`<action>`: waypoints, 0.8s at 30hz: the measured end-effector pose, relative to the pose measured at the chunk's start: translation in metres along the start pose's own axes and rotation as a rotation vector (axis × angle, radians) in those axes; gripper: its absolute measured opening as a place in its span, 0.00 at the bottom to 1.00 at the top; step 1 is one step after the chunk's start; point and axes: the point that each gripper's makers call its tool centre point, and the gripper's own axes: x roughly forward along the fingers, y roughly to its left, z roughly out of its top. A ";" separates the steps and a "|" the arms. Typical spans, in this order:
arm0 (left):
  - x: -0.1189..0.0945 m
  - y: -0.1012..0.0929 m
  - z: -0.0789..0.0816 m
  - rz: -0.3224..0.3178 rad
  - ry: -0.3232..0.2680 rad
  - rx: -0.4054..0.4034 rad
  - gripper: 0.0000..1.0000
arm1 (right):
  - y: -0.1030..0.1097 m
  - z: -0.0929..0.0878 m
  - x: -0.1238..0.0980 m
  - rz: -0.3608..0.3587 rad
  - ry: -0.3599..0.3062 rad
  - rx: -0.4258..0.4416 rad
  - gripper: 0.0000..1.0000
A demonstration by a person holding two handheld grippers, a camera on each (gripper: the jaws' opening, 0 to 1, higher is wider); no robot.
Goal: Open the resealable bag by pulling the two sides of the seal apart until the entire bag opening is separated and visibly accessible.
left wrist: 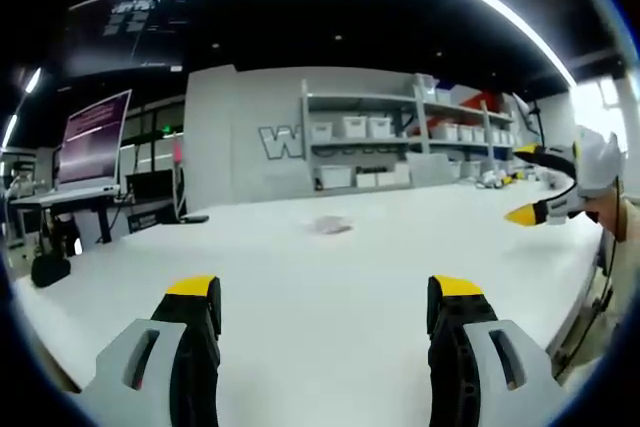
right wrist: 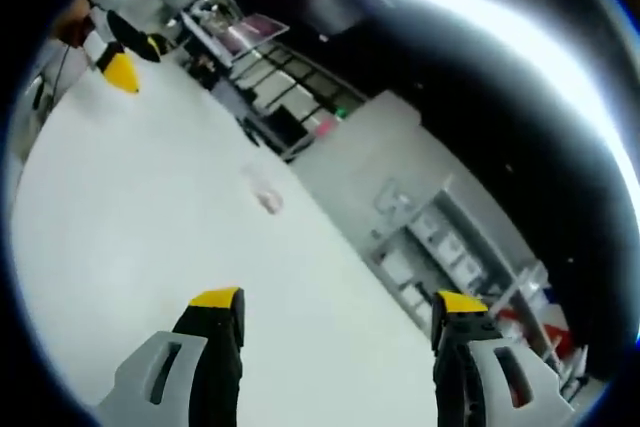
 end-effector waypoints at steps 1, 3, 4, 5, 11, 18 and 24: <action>0.000 0.000 0.000 0.000 -0.001 0.000 0.84 | 0.000 0.000 0.001 0.002 -0.001 -0.004 0.77; 0.000 0.000 0.000 0.001 0.000 -0.001 0.84 | 0.001 0.002 0.002 0.004 -0.003 -0.011 0.77; 0.000 0.000 0.000 0.001 0.000 -0.001 0.84 | 0.002 0.003 0.003 0.005 -0.004 -0.014 0.77; 0.000 0.000 -0.001 0.001 0.001 -0.002 0.84 | 0.002 0.003 0.005 0.008 -0.002 -0.022 0.77; -0.001 0.001 -0.001 0.002 0.000 -0.003 0.84 | 0.006 0.005 0.009 0.026 -0.001 -0.057 0.77; -0.001 0.002 -0.001 0.003 0.001 -0.004 0.84 | 0.009 0.012 0.016 0.050 -0.016 -0.076 0.77; 0.000 0.003 -0.001 0.004 -0.002 -0.005 0.84 | 0.013 0.016 0.021 0.074 -0.023 -0.092 0.77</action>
